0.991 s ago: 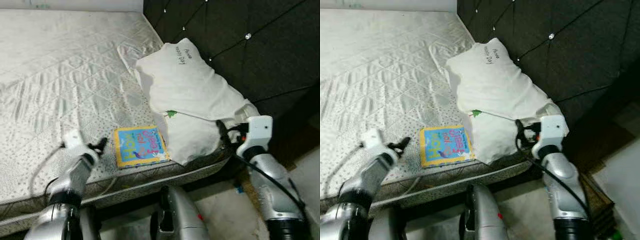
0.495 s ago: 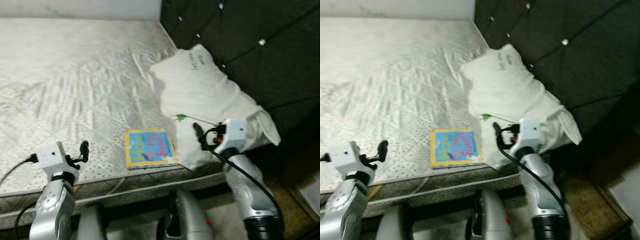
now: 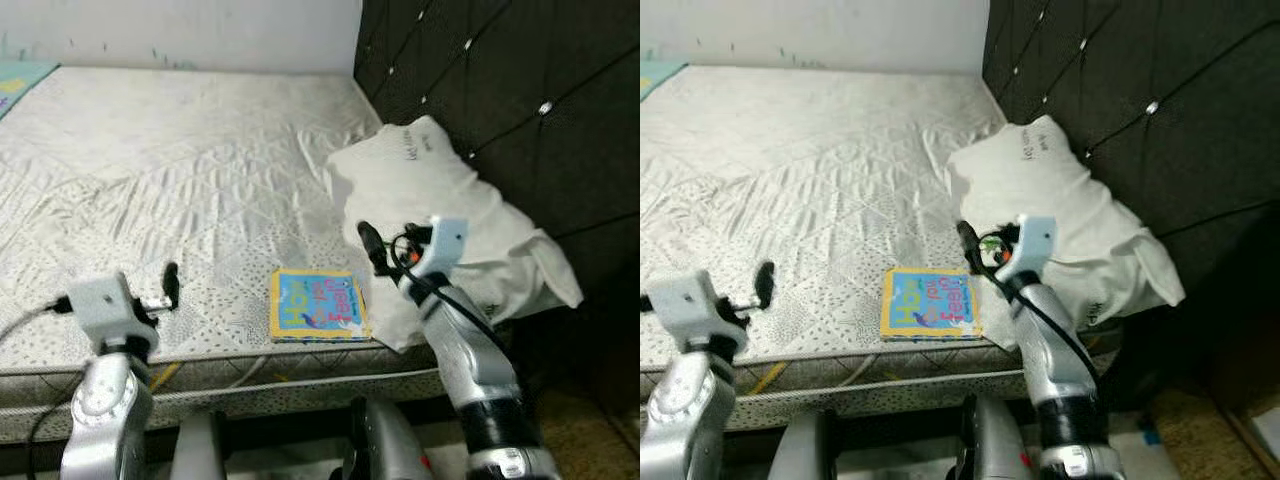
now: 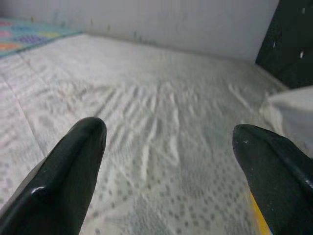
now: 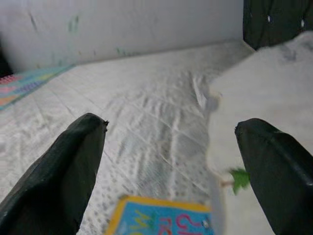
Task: Clean up the room
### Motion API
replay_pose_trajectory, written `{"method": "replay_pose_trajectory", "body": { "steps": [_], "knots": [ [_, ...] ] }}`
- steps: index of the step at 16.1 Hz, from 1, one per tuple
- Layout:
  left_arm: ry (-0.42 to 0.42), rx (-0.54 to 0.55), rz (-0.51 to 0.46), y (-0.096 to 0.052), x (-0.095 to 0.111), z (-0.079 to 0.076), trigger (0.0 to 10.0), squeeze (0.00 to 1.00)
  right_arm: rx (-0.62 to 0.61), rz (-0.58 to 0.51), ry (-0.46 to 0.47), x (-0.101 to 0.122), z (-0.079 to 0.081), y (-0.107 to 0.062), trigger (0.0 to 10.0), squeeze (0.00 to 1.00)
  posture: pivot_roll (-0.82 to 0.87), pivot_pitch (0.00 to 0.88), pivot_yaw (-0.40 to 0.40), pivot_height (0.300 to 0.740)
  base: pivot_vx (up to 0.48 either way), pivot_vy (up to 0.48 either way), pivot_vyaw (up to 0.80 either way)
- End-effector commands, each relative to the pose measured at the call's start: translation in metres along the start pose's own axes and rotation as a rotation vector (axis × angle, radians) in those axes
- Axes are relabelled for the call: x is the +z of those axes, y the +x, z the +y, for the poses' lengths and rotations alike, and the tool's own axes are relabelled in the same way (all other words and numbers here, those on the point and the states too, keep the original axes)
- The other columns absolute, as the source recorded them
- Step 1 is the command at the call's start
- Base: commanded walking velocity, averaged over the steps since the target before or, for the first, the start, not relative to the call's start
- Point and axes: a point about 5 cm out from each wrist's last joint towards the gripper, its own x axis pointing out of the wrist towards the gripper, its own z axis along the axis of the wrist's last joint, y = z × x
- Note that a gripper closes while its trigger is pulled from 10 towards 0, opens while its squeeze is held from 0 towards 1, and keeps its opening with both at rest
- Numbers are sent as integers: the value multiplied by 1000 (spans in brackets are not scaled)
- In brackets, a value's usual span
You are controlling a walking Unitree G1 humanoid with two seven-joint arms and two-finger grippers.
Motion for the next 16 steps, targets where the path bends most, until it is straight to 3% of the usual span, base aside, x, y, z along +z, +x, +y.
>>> {"method": "replay_pose_trajectory", "body": {
  "steps": [1, 4, 5, 7, 9, 10, 13, 16],
  "knots": [
    [-11, -20, -14, 3, 2, -4, 10000, 1000, -17, -20, 11, 5, -5, 2, 10000, 0, 11, 0, -73, 617, 0, 0, 0],
    [-3, -30, -30, 12, 2, -10, 10000, 1000, -16, -44, 20, 7, -5, 8, 10000, 0, 11, 0, -63, 652, 0, 0, 0],
    [6, -46, -47, 20, 6, -15, 10000, 0, -19, -58, 26, 9, -5, 11, 10000, 0, 8, 0, -60, 671, 0, 0, 0],
    [45, -71, -57, 23, 8, -20, 10000, 0, -20, -64, 26, 10, -4, 12, 10000, 0, 6, 0, -61, 696, 0, 0, 0],
    [71, -77, 3, 21, 0, -23, 10000, 0, -28, -56, 23, 8, -6, 12, 10000, 0, 12, 0, -74, 716, 0, 0, 0],
    [137, -118, 9, 16, -4, -27, 10000, 0, -34, -48, 18, 5, -8, 11, 10000, 0, 29, 0, -78, 730, 0, 0, 0],
    [195, -182, 70, 9, -18, -34, 10000, 0, -73, -33, 20, -2, -15, 7, 10000, 0, 54, 0, -93, 740, 0, 0, 0],
    [241, -270, 62, 5, -25, -44, 10000, 0, -87, -14, 27, -11, -13, 5, 10000, 0, 54, 0, -86, 740, 0, 0, 0]
  ]
}}
